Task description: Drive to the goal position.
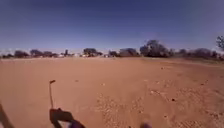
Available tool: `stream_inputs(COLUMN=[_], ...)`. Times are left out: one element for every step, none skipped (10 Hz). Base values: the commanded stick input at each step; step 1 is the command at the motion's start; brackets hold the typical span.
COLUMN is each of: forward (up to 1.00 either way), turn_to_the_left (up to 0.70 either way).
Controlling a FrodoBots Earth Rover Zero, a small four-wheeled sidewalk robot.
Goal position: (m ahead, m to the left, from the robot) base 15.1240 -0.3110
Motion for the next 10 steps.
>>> stream_inputs(forward=[0.70,0.70,0.70,0.70,0.70,0.70,0.70,0.70,0.70,0.70], turn_to_the_left=[0.00,0.00,0.00,0.00,-0.06,-0.27,-0.27,-0.20,0.00,0.00])
